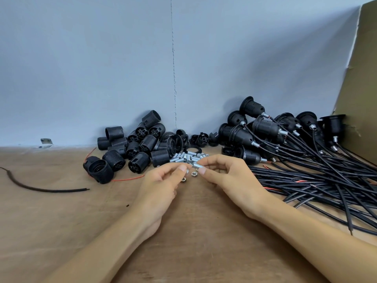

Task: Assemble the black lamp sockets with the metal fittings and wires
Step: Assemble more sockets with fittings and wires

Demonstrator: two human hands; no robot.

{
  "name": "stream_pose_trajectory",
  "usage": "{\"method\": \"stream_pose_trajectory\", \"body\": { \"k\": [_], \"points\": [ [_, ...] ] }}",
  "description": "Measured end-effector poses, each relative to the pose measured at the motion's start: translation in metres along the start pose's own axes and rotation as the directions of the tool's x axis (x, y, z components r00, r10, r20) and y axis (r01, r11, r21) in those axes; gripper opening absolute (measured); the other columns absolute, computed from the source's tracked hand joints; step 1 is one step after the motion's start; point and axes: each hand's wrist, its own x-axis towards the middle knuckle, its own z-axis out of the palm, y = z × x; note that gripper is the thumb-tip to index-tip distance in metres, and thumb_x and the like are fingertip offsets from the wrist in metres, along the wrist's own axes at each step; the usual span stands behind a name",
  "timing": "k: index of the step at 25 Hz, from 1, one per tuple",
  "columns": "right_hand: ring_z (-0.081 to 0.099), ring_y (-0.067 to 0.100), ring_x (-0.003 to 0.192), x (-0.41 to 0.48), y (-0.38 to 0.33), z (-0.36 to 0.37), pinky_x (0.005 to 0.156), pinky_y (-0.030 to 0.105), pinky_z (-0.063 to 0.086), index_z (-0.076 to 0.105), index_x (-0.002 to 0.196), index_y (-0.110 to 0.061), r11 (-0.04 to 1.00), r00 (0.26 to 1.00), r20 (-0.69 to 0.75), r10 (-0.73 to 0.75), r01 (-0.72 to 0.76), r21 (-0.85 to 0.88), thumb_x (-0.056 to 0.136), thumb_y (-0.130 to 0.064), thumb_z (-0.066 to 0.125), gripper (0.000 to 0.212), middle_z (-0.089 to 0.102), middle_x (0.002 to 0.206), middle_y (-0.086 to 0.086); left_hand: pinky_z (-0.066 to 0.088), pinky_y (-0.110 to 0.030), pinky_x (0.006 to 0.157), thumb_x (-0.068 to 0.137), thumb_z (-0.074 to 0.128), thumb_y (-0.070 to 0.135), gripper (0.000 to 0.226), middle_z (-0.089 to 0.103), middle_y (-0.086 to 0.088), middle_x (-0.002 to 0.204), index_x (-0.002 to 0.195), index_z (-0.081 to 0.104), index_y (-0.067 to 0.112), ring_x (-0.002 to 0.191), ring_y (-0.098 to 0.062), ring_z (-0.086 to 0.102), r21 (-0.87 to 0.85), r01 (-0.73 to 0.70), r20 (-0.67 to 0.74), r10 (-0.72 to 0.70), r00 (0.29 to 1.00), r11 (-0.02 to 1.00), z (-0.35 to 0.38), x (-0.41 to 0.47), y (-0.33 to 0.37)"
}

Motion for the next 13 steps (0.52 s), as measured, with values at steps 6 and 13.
{"method": "stream_pose_trajectory", "body": {
  "k": [6, 13],
  "points": [
    [0.059, 0.001, 0.073, -0.0042, -0.0017, 0.0026, 0.069, 0.014, 0.045, 0.077, 0.098, -0.019, 0.992, 0.993, 0.061, -0.097, 0.101, -0.069, 0.086, -0.016, 0.076, 0.012, 0.074, 0.085, -0.006, 0.041, -0.018, 0.052, 0.095, 0.067, 0.018, 0.017, 0.070, -0.001, 0.083, 0.093, 0.082, 0.027, 0.060, -0.005, 0.051, -0.092, 0.002, 0.041, 0.001, 0.999, 0.996, -0.0030, -0.0012, 0.0002],
    [0.062, 0.009, 0.073, -0.0064, -0.0017, 0.0035, 0.072, 0.026, 0.053, 0.075, 0.091, -0.024, 0.971, 0.986, -0.004, -0.165, 0.161, -0.178, 0.083, -0.016, 0.080, 0.013, 0.073, 0.084, -0.001, 0.045, -0.016, 0.051, 0.086, 0.076, 0.016, 0.009, 0.078, -0.005, 0.083, 0.092, 0.081, 0.014, 0.058, -0.006, 0.057, -0.128, 0.016, 0.039, -0.011, 0.999, 0.992, -0.0039, 0.0009, -0.0022]
  ]
}}
